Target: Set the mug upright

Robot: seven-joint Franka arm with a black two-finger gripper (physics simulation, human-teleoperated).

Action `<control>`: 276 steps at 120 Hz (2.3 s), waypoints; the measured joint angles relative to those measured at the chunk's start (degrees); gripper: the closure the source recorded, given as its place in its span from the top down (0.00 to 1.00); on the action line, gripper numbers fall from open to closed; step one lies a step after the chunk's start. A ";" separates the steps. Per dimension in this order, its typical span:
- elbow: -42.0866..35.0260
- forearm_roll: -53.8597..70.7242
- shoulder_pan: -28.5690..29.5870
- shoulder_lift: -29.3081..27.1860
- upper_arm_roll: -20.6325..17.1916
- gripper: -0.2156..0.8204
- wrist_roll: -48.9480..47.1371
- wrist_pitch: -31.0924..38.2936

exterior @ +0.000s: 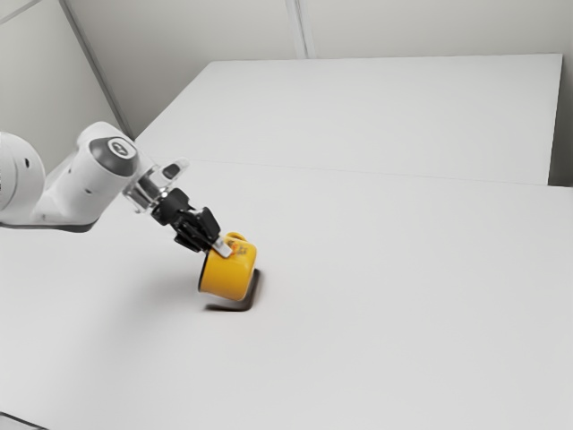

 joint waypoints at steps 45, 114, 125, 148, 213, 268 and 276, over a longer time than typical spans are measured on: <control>2.25 0.86 -1.64 0.03 -0.16 0.06 -0.95 0.40; 2.36 39.61 -11.28 -3.31 -6.53 0.04 -15.73 7.73; 2.42 43.66 -11.62 -2.49 -6.82 0.04 -18.83 9.10; 2.69 46.60 -10.96 0.04 -6.87 0.04 -24.09 12.30; 3.05 46.09 -12.09 3.25 -6.91 0.15 -32.50 16.53; 12.33 43.33 -5.97 -2.18 -10.84 0.69 -33.22 12.31; 19.12 43.47 -2.76 -2.19 -12.70 0.71 -32.35 9.32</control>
